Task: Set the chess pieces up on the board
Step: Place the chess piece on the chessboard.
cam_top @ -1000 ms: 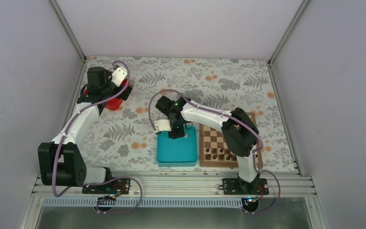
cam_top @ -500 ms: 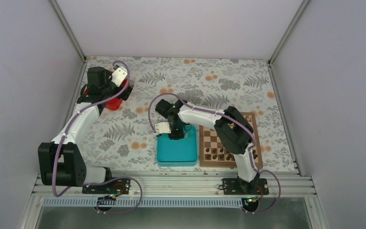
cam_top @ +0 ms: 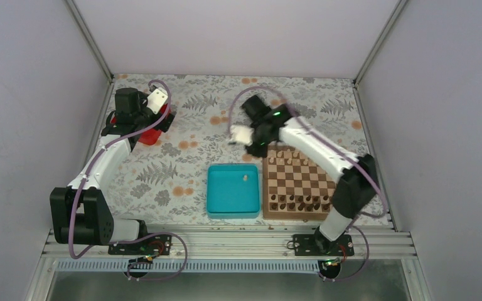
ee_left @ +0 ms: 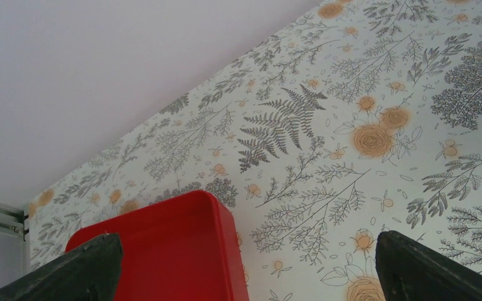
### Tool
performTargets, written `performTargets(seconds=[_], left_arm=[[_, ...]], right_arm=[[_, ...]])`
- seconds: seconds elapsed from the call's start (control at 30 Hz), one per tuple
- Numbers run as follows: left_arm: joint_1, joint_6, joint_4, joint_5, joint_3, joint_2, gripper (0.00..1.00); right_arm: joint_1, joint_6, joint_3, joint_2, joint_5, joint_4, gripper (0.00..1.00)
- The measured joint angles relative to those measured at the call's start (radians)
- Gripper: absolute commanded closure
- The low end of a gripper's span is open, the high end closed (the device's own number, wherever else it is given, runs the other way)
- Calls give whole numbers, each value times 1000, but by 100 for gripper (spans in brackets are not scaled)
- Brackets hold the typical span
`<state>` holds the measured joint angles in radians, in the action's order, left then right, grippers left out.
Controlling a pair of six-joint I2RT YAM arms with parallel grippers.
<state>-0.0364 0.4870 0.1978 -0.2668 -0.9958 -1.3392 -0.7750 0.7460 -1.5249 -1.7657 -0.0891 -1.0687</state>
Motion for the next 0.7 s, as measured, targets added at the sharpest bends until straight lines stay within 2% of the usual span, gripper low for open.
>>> performTargets(seconds=[0.13, 0.17, 0.4, 0.53, 0.7], left_arm=[[0, 0, 0, 0, 0, 0, 0], [0, 0, 0, 0, 0, 0, 0], [0, 0, 0, -1, 0, 0, 0], [0, 0, 0, -5, 0, 0, 0], [0, 0, 1, -8, 0, 0, 0]], right_arm=[[232, 5, 1, 175, 16, -34, 94], [320, 11, 11, 214, 23, -35, 94], [745, 96, 159, 294, 29, -49, 93], [879, 147, 281, 293, 8, -43, 92], [922, 179, 372, 291, -24, -22, 92]])
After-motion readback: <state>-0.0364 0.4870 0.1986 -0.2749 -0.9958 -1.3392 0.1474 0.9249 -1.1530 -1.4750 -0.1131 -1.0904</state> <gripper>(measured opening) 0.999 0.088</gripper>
